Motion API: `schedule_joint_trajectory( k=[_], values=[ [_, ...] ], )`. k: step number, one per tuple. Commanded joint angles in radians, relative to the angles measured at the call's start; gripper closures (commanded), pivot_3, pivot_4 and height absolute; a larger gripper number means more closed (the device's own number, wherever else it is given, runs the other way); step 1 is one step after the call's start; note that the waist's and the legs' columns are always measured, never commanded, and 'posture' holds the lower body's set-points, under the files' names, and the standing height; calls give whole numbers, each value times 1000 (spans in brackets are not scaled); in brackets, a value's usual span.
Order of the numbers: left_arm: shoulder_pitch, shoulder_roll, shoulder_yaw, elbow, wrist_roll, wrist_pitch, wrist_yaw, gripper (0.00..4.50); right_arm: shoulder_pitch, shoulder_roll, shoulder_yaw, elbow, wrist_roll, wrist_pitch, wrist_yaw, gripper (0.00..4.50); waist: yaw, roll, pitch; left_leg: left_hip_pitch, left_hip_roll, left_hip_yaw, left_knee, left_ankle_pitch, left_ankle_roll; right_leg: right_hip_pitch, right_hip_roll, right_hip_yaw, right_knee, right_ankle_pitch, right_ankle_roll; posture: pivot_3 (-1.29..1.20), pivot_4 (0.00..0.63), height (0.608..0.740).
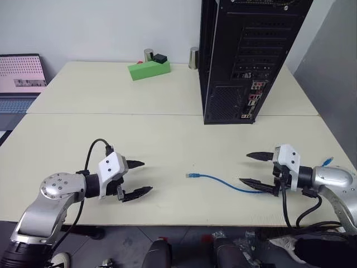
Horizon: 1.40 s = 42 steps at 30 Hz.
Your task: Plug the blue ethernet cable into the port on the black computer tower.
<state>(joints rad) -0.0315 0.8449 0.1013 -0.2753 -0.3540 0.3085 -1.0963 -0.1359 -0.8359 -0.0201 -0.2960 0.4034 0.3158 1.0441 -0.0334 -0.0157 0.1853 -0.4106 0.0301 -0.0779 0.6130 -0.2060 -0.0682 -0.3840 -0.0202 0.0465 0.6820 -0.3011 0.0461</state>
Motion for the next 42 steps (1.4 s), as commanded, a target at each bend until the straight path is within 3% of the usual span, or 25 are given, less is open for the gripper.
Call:
schedule_joint_trajectory(
  k=[1, 19, 34, 42],
  values=[
    [3, 26, 17, -56, -27, 14, -14, 0, -11, -9, 8, -36, 4, -4, 24, 97, 0, 0, 0, 0, 0, 0, 0, 0, 0, 0, 0, 0, 0, 0, 0, 0, 150, 740],
    [25, 48, -4, -102, -2, 19, -29, 0, -74, 114, 187, -37, -72, 10, -15, 97, 0, 0, 0, 0, 0, 0, 0, 0, 0, 0, 0, 0, 0, 0, 0, 0, 150, 740],
    [2, 54, -78, -65, 37, 1, -44, 0, -264, 372, 364, 285, -221, -73, -55, 97, 0, -1, 0, 1, 1, 0, 0, 0, 0, 0, 1, 0, 0, 0, 0, 0, 150, 740],
    [-14, 44, -98, -57, 40, -9, -42, 0, -280, 388, 364, 383, -267, -112, -51, 97, 0, -1, 0, 1, 1, 0, 0, 0, 0, 0, 1, 0, 0, 0, 0, 0, 150, 740]
  ],
)
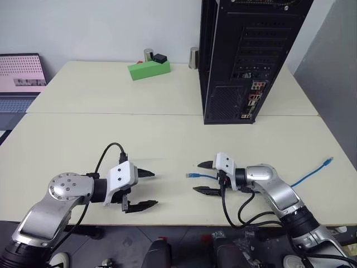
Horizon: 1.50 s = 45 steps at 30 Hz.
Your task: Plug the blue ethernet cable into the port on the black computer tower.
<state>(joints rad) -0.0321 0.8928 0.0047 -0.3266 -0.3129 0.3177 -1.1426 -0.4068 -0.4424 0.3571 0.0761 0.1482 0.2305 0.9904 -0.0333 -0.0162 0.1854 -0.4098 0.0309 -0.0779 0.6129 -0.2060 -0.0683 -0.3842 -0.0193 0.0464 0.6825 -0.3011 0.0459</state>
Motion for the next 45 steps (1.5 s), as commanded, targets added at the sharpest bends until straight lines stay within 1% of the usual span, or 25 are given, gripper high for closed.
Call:
schedule_joint_trajectory(
  k=[1, 2, 3, 5, 10, 12, 17, 20, 24, 30, 35, 39, 41, 42, 45],
  values=[
    [-14, -4, -4, 1, 3, -27, 0, 0, -5, -14, -13, 10, -18, -29, 8, 259, 0, 0, 0, 0, 0, 0, 0, 0, 0, 0, 0, 0, 0, 0, 0, 0, 150, 740],
    [-15, -4, -7, 6, 6, -33, -2, 0, -2, -19, -13, 10, -21, -31, 13, 457, 0, 0, 0, 0, 0, 0, 0, 0, 0, 0, 0, 0, 0, 0, 0, 0, 150, 740],
    [-18, -6, -9, 11, 7, -40, -5, 0, -2, -21, -13, 10, -24, -32, 14, 553, 0, 0, 0, 0, 0, 0, 0, 0, 0, 0, 0, 0, 0, 0, 0, 0, 150, 740],
    [-24, -10, -13, 18, 7, -46, -7, 0, -3, -21, -13, 14, -27, -35, 13, 999, 0, 0, 0, 0, 0, 0, 0, 0, 0, 0, 0, 0, 0, 0, 0, 0, 150, 740],
    [-49, -18, -38, 50, 24, -67, -8, 0, -14, -14, 1, 28, -54, -41, 4, 2282, 0, 0, 0, 0, 0, 0, 0, 0, 0, 0, 0, 0, 0, 0, 0, 0, 150, 740],
    [-59, -20, -47, 65, 33, -75, -6, 0, -16, -14, 5, 31, -63, -45, 5, 2709, -1, 0, 0, 0, 0, 0, 0, 0, 0, 0, 0, 0, 0, 0, 0, 0, 150, 740],
    [-134, -43, -83, 132, 78, -85, 20, 0, -23, -23, 11, 40, -81, -68, 18, 3926, 0, 0, 0, 1, 0, 0, 0, 0, 0, 1, 0, 0, 1, 0, 0, 0, 150, 740],
    [-176, -69, -107, 166, 94, -100, 21, 0, -29, -22, 8, 28, -70, -66, 23, 4430, 0, 0, 0, 1, 0, 0, 0, 0, 0, 1, 0, 0, 1, 0, 0, 0, 150, 740],
    [-257, -121, -158, 233, 133, -144, 21, 0, -37, -14, -8, -22, -22, -25, 42, 4481, 1, 0, 0, 1, 0, 0, 0, 0, 0, 1, 0, 0, 1, 0, 0, 0, 150, 740],
    [-376, -207, -229, 350, 161, -198, -15, 0, -43, -11, -1, -84, -15, 17, 55, 4495, -1, 0, 0, 1, 0, -1, 0, 0, 0, 1, 0, -1, 1, 0, 0, 0, 150, 740],
    [-426, -262, -266, 420, 175, -235, -38, 0, -42, -10, 2, -112, -24, 30, 48, 4498, -1, 0, 0, 1, 0, -1, 1, 0, 0, 1, 0, -1, 1, 0, 0, 0, 150, 740],
    [-440, -283, -277, 444, 174, -250, -60, 0, -42, -11, 0, -124, -25, 37, 46, 4499, -1, 0, 0, 1, -1, -1, 1, 0, 0, 1, 0, -1, 1, 0, 0, 0, 150, 740],
    [-450, -299, -279, 459, 174, -257, -63, 344, -41, -12, -1, -132, -25, 40, 45, 4500, -1, 0, 0, 1, -1, -1, 1, 0, 0, 1, 0, -1, 1, 0, 0, 0, 150, 740],
    [-455, -306, -281, 465, 175, -260, -64, 407, -41, -13, -1, -134, -25, 41, 45, 4500, 0, 0, 0, 1, -1, -1, 1, 0, 0, 1, 0, -1, 1, 0, 0, 0, 150, 740],
    [-461, -318, -281, 472, 178, -272, -69, 1025, -40, -15, 3, -139, -29, 40, 45, 4500, -1, 0, 0, 1, -1, -1, 1, 0, 0, 1, 0, -1, 1, 0, 0, 0, 150, 740]
  ],
)
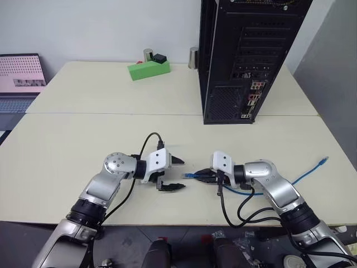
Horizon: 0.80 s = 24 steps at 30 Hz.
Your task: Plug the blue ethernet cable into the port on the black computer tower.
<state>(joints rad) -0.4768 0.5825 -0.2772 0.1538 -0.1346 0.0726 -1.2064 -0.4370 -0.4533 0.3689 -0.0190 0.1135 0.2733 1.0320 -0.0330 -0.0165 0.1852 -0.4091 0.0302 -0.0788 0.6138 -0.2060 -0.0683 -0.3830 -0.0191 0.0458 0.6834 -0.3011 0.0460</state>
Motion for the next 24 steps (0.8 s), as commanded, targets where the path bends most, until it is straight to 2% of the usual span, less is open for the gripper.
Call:
schedule_joint_trajectory(
  k=[1, 3, 7, 9, 10, 11, 15, 17, 21, 23, 24],
  values=[
    [-18, -11, 2, -8, -1, -29, -7, 1336, -9, -5, -8, -46, 5, -2, 3, 4500, -1, 0, 0, 0, 0, 0, 0, 0, 0, 0, 0, 0, 0, 0, 0, 0, 150, 740],
    [-17, -14, 2, -9, -2, -32, -10, 1574, -10, -6, -7, -46, 4, -3, 4, 4500, -1, 0, 0, 0, 0, 0, 0, 0, 0, 0, 0, 0, 0, 0, 0, 0, 150, 740],
    [-11, -14, 0, -13, 5, -41, -15, 2521, -15, -4, -7, -42, 3, -3, 5, 4500, -1, 0, 0, 0, 0, 0, 0, 0, 0, 0, 0, 0, 0, 0, 0, 0, 150, 740],
    [-9, -12, -3, -11, 11, -47, -16, 2768, -16, -4, -6, -40, 2, -3, 5, 4500, -1, 0, 0, 0, 0, 0, 0, 0, 0, 0, 0, 0, 0, 0, 0, 0, 150, 740],
    [-9, -10, -4, -10, 15, -51, -16, 3191, -16, -3, -5, -41, 1, -3, 4, 4500, -1, 0, 0, 0, 0, 0, 0, 0, 0, 0, 0, 0, 0, 0, 0, 0, 150, 740],
    [-8, -8, -4, -8, 19, -55, -16, 3248, -17, -4, -5, -40, 0, -3, 4, 4500, -1, 0, 0, 0, 0, 0, 0, 0, 0, 0, 0, 0, 0, 0, 0, 0, 150, 740],
    [-3, -6, 0, -7, 24, -61, -22, 4026, -16, -6, -7, -42, -1, -2, 5, 4500, -1, 0, 0, 0, 0, 0, 0, 0, 0, 0, 0, 0, 0, 0, 0, 0, 150, 740],
    [-2, -5, 0, -3, 30, -67, -22, 4191, -16, -8, -7, -44, -1, 0, 7, 4500, -1, 0, 0, 0, 0, 0, 0, 0, 0, 0, 0, 0, 0, 0, 0, 0, 150, 740],
    [-2, -4, 1, 3, 34, -78, -22, 4191, -20, -13, -6, -44, -4, 5, 8, 4500, -1, 0, 0, 0, 0, 0, 0, 0, 0, 0, 0, 0, 0, 0, 0, 0, 150, 740],
    [-2, -6, 3, 8, 35, -96, -21, 4191, -26, -19, -9, -43, -6, 4, 12, 3799, -1, 0, 0, 0, 0, 0, 0, 0, 0, 0, 0, 0, 0, 0, 0, 0, 150, 740],
    [-2, -6, 4, 11, 36, -107, -20, 4191, -28, -23, -10, -45, -5, 4, 15, 3678, -1, 0, 0, 0, 0, 0, 0, 0, 0, 0, 0, 0, 0, 0, 0, 0, 150, 740]
  ],
)
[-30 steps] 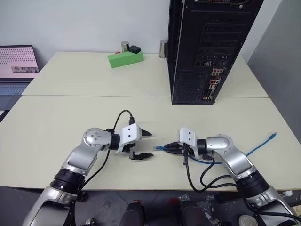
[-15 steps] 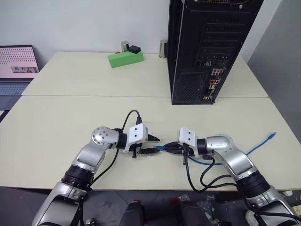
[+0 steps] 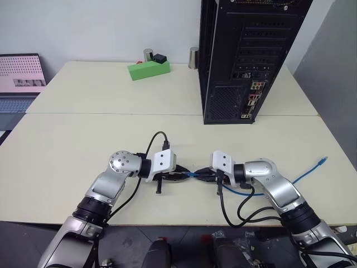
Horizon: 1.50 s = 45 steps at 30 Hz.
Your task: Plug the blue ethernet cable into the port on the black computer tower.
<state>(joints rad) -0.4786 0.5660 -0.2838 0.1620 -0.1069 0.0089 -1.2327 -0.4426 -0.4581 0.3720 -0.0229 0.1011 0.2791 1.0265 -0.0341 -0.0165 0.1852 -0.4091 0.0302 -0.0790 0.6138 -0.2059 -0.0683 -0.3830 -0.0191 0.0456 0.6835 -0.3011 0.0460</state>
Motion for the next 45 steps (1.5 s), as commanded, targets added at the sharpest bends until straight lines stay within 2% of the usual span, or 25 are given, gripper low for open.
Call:
schedule_joint_trajectory(
  k=[1, 5, 6, 8, 13, 18, 23, 30, 40, 45],
  values=[
    [0, 9, 13, 6, 9, -56, 7, 4192, -25, -25, -16, -44, 7, -4, 25, 3355, 0, 0, 0, 0, 0, 0, 0, 0, 0, 0, 0, 0, 0, 0, 0, 0, 150, 740],
    [14, -8, 24, 21, 5, -165, 18, 4192, -23, -91, -52, -75, 35, 17, 65, 2405, 2, 0, 0, 0, 0, 0, 0, 0, 0, 0, 0, 0, 0, 0, 0, 0, 150, 740],
    [17, -12, 26, 25, 6, -191, 26, 4192, -22, -102, -59, -80, 42, 23, 71, 2309, 1, 0, 0, 0, 0, 0, 0, 0, 0, 0, 0, 0, 0, 0, 0, 0, 150, 740],
    [26, -25, 24, 52, 41, -314, 73, 4192, 0, -137, -114, -110, 103, 87, 89, 1652, 1, 0, 0, 0, 0, 0, 0, 0, 0, 0, 0, 0, 0, 0, 0, 0, 150, 740],
    [5, -45, 23, 187, 188, -657, 247, 4192, 52, -127, -209, -214, 301, 317, 75, 605, 2, 0, 0, 0, 0, 0, 0, 0, 0, 1, 0, 0, -1, 0, 0, 0, 150, 740],
    [-18, -55, 22, 314, 313, -952, 417, 4192, 78, -51, -248, -249, 404, 447, -14, 591, 1, 0, 0, 0, 0, 0, 0, 0, 0, 1, 0, 0, 0, 0, 0, 0, 150, 740],
    [-25, -45, 38, 380, 478, -1178, 608, 4192, 80, 24, -261, -234, 426, 483, -110, 591, 3, 0, 0, 0, -1, 0, 0, 0, 0, 1, -1, 0, -1, 0, 0, 0, 150, 740],
    [-48, -33, 60, 399, 615, -1253, 796, 4193, 77, 46, -255, -212, 439, 496, -133, 591, 3, 0, 0, 0, -1, 0, 0, 0, 0, 1, -1, -1, -1, 0, 0, 0, 150, 740],
    [-60, -21, 31, 388, 701, -1258, 927, 4193, 51, 64, -269, -162, 474, 510, -142, 591, 2, 0, 0, 0, -1, 0, 0, 0, 0, 1, -1, -1, 0, 0, 0, 0, 150, 740],
    [-64, -14, 22, 383, 728, -1257, 963, 4193, 42, 70, -276, -157, 485, 516, -146, 1621, 2, 0, 0, 0, -1, 0, 0, 0, 0, 1, -1, -1, 0, 0, 0, 0, 150, 740]
  ],
)
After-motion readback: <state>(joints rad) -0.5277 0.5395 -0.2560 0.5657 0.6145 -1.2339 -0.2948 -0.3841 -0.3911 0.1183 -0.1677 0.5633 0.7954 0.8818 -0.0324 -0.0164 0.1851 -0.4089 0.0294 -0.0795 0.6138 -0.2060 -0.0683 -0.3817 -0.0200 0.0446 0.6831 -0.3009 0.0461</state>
